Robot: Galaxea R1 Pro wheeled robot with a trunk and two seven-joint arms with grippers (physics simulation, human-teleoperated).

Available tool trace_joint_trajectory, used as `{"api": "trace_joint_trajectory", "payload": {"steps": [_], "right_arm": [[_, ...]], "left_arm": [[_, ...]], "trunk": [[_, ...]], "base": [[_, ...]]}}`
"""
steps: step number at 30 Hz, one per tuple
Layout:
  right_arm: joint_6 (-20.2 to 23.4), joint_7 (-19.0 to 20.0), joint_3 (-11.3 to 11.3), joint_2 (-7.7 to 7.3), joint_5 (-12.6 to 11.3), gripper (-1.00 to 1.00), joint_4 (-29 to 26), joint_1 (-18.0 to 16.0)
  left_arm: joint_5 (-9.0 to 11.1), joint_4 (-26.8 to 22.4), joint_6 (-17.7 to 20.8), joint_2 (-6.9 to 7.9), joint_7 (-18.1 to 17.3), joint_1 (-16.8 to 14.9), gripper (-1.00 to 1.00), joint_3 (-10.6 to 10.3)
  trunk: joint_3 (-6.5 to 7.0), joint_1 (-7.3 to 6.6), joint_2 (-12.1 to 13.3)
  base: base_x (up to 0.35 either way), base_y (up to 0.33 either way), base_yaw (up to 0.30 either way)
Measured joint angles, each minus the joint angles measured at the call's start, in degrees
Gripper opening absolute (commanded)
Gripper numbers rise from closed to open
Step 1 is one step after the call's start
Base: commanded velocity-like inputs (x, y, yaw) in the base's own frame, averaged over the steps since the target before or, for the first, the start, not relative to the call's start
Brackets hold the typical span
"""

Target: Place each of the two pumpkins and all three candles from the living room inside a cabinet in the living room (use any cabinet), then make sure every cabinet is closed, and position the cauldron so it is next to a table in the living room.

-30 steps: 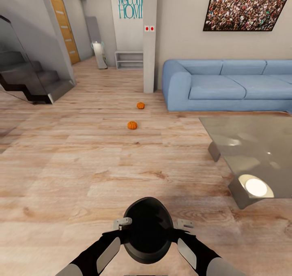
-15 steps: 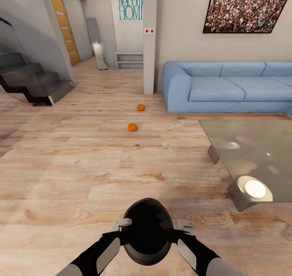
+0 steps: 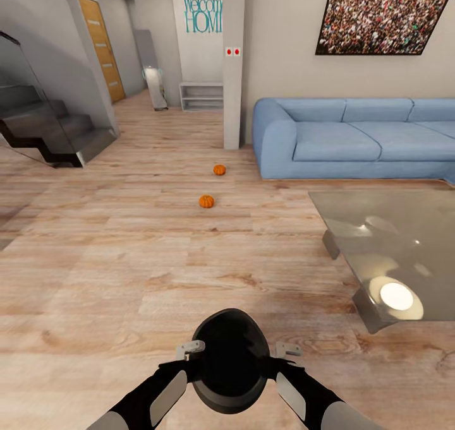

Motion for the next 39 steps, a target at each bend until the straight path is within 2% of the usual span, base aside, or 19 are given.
{"api": "trace_joint_trajectory", "payload": {"steps": [6,17,39], "right_arm": [[0.0,-0.03,0.08,0.01,0.09,-1.0,-0.01,0.0],[0.02,0.19,0.15,0.03,-0.19,-1.0,0.23,0.02],[0.02,0.05,0.23,0.05,0.05,-1.0,-0.09,0.0]], "left_arm": [[0.03,0.04,-0.02,0.0,-0.02,-0.01,-1.0,0.02],[0.14,0.01,0.64,0.09,-0.06,0.0,-1.0,0.17],[0.17,-0.32,0.57,0.26,-0.06,0.01,-1.0,0.13]], "trunk": [[1.08,-1.32,2.41],[1.08,-1.34,2.42],[1.08,-1.36,2.42]], "base": [[0.0,0.0,0.0],[0.037,0.036,0.0],[0.314,0.045,0.0]]}}
